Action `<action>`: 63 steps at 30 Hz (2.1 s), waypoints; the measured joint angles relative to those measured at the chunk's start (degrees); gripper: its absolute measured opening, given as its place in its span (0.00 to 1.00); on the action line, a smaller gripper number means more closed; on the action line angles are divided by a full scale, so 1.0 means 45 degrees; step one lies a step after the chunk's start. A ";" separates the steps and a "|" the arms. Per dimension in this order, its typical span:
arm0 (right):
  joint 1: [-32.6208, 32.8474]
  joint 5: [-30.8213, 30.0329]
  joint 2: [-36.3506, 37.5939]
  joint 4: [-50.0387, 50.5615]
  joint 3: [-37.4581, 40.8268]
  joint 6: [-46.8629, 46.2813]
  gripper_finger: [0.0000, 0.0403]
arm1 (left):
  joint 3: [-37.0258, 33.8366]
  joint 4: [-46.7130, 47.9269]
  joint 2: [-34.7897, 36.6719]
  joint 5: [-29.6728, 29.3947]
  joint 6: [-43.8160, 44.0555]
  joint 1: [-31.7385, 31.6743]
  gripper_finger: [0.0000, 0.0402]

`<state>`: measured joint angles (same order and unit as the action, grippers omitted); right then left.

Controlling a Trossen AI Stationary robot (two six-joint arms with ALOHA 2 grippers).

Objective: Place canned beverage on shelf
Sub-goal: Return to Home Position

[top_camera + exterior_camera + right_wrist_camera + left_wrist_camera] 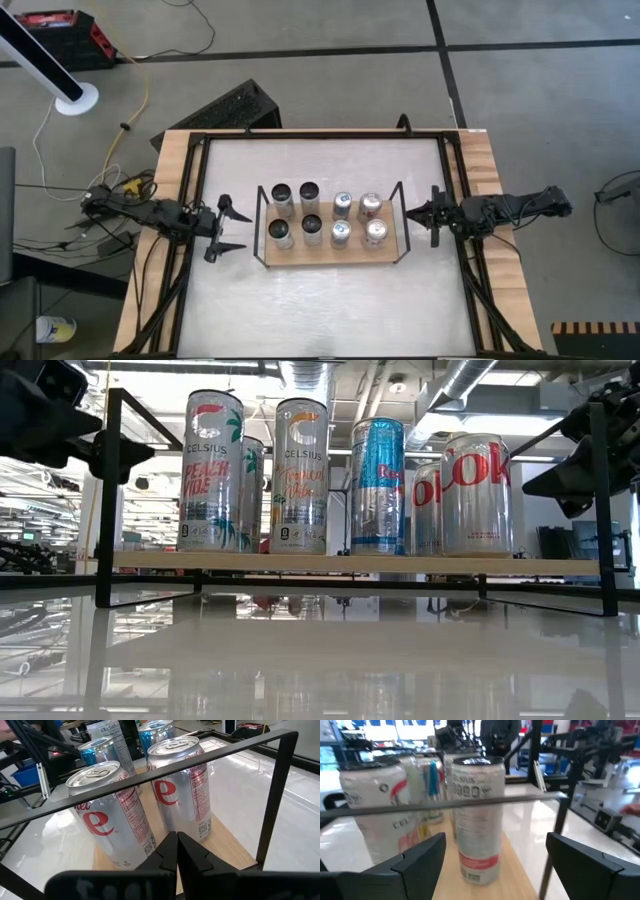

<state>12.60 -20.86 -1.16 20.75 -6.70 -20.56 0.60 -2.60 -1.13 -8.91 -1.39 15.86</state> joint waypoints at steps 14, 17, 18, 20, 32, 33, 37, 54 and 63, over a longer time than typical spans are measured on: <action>0.0000 0.0000 -0.0001 -0.0010 0.0005 0.0000 0.08 | 0.0034 0.0098 -0.0052 -0.0038 0.0685 0.0000 0.82; 0.0000 0.0000 0.0001 -0.0013 0.0005 0.0000 0.08 | 0.0039 0.0108 -0.0052 -0.0043 0.0689 0.0000 0.82; 0.0000 0.0000 0.0000 -0.0015 0.0005 0.0000 0.08 | 0.0039 0.0113 -0.0052 -0.0048 0.0689 0.0000 0.82; 0.0000 -0.0001 0.0000 -0.0015 0.0005 0.0000 0.08 | 0.0040 0.0120 -0.0052 -0.0053 0.0689 0.0000 0.82; 0.0000 -0.0001 0.0003 -0.0019 0.0005 0.0000 0.08 | 0.0049 0.0148 -0.0052 -0.0063 0.0689 0.0000 0.82; 0.0000 0.0000 0.0003 -0.0019 0.0005 0.0000 0.08 | 0.0053 0.0149 -0.0052 -0.0063 0.0689 0.0000 0.82; 0.0000 0.0000 -0.0002 -0.0019 0.0005 0.0000 0.08 | 0.0053 0.0154 -0.0052 -0.0068 0.0693 0.0000 0.82; 0.0000 0.0000 -0.0002 -0.0024 0.0005 0.0004 0.08 | 0.0058 0.0154 -0.0052 -0.0068 0.0693 0.0000 0.82; 0.0000 0.0000 -0.0002 -0.0024 0.0010 0.0000 0.08 | 0.0058 0.0156 -0.0052 -0.0072 0.0694 0.0000 0.82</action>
<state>12.60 -20.86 -1.17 20.64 -6.66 -20.56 0.86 -1.90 -1.37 -9.23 1.74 15.86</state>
